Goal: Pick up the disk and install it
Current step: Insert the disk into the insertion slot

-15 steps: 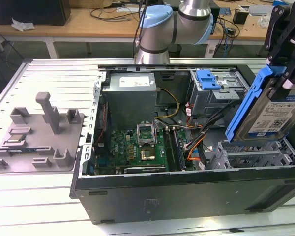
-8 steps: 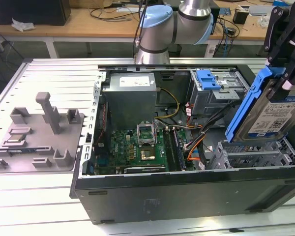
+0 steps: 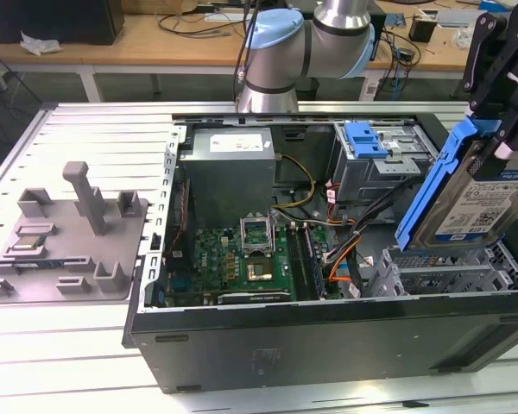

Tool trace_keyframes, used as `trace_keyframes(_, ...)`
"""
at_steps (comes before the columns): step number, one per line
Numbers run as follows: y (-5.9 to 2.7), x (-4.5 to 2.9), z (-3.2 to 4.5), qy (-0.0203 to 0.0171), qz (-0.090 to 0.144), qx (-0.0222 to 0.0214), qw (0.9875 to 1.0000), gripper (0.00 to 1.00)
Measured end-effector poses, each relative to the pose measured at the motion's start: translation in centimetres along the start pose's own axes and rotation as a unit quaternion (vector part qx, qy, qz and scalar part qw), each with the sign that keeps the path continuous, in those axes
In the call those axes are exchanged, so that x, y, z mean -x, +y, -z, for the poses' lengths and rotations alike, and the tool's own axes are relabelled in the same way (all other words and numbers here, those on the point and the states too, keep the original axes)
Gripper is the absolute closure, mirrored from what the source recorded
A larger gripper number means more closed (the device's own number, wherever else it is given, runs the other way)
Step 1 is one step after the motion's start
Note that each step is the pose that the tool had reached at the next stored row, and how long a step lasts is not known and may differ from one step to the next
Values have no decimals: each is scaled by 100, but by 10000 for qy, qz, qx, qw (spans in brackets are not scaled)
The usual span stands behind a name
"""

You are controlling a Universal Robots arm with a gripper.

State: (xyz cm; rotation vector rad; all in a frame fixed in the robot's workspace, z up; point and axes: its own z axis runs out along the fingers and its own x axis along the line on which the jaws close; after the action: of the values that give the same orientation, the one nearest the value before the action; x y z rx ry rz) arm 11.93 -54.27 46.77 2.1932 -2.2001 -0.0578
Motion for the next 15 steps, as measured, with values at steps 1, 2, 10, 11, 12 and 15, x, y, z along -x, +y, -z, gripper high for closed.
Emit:
trace_keyframes(1,0,-1,-1,0,0,0,10000,63)
trace_keyframes(2,0,-3,-2,0,0,0,10000,63)
trace_keyframes(10,1,-9,-16,1,0,0,10000,63)
trace_keyframes(11,1,-10,-19,1,0,0,10000,63)
trace_keyframes(12,1,-10,-21,0,0,0,10000,63)
trace_keyframes(15,2,-10,-27,1,0,0,10000,63)
